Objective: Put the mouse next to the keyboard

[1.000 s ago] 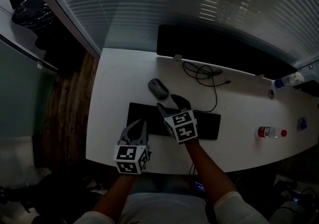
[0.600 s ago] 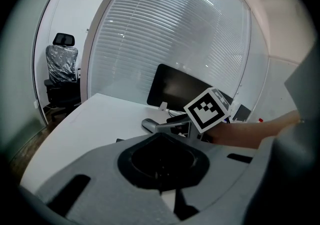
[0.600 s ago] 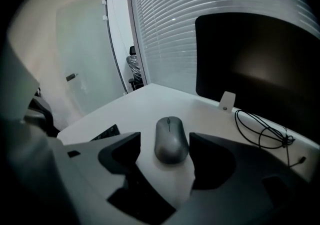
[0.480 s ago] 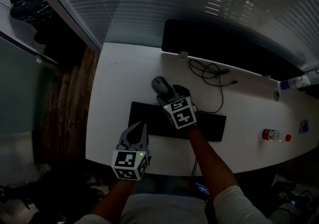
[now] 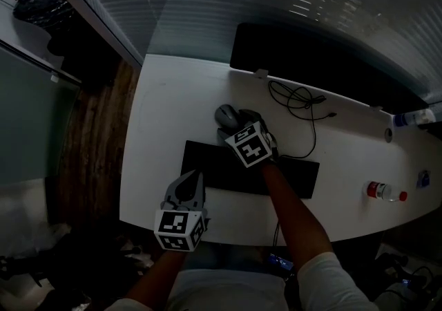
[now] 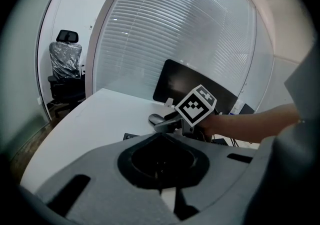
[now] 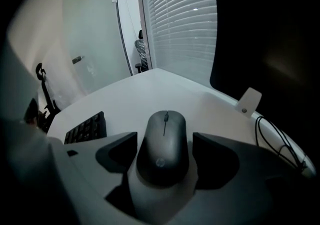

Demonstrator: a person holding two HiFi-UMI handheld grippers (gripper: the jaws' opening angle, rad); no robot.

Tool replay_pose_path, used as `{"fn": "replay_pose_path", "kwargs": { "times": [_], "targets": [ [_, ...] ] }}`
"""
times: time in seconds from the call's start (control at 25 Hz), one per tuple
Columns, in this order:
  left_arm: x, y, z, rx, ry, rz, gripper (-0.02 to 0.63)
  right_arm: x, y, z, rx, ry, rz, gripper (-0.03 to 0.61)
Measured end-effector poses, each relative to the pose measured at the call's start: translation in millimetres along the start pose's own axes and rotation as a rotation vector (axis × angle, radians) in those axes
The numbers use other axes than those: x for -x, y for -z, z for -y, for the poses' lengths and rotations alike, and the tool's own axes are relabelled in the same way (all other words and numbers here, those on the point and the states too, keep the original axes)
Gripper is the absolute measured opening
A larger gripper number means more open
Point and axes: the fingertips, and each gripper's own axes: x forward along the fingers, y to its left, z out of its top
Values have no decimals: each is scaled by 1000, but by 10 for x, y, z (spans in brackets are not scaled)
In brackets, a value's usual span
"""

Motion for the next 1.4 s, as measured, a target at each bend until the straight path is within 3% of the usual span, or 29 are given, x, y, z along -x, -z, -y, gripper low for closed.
{"fn": "replay_pose_path", "kwargs": {
  "times": [0.36, 0.8, 1.4],
  "targets": [
    [-35, 4, -46, 22, -1, -8, 6, -36, 18, -12, 42, -18, -21, 300],
    [-10, 31, -63, 23, -8, -14, 6, 38, -27, 13, -58, 4, 9, 291],
    [276, -128, 172, -67, -1, 4, 6, 1202, -101, -293, -160, 39, 113, 291]
  ]
}}
